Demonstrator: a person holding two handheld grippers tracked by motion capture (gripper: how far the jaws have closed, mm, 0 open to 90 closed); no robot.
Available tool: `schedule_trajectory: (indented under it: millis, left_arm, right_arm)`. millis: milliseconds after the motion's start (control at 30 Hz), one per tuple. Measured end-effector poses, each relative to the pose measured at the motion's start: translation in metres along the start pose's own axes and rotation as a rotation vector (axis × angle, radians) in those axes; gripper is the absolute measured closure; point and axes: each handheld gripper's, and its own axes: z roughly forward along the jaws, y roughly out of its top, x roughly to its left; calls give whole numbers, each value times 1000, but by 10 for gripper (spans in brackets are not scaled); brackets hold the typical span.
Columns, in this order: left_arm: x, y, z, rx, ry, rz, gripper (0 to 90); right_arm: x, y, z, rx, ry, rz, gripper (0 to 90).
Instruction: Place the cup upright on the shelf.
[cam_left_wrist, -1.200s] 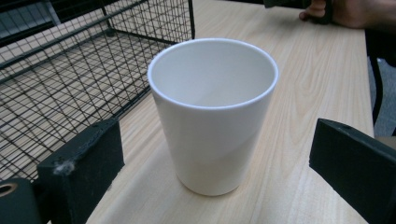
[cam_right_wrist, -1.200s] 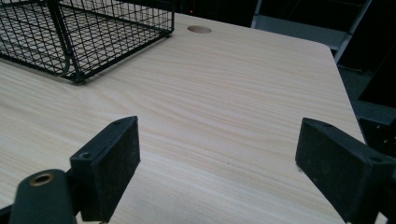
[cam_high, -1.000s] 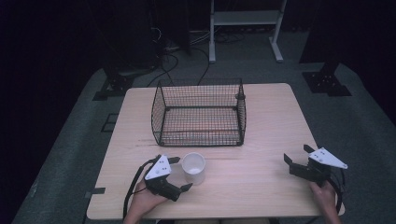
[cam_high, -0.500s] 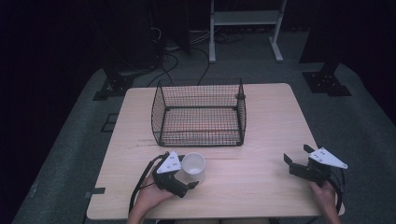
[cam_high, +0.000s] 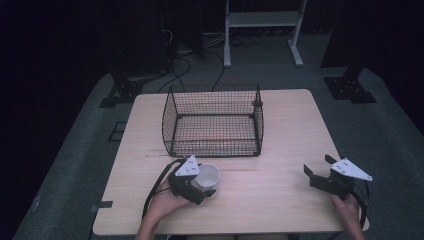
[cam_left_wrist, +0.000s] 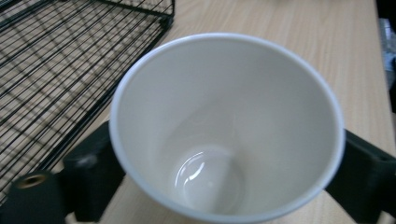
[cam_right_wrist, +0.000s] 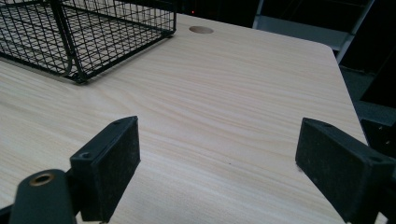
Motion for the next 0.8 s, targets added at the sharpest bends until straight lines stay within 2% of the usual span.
schedule_trajectory:
  millis: [167, 500, 667, 800]
  left_arm:
    - [2, 1, 0, 1, -5, 7, 195]
    - [2, 5, -4, -2, -11, 15, 200]
    - [5, 15, -11, -22, -16, 29, 200]
    - [8, 23, -17, -58, -44, 27, 200]
  right_arm:
    - [0, 0, 0, -1, 0, 1, 130]
    - [0, 0, 0, -2, 1, 2, 130]
    - [0, 0, 0, -2, 0, 2, 130]
    - [0, 0, 0, -2, 0, 2, 130]
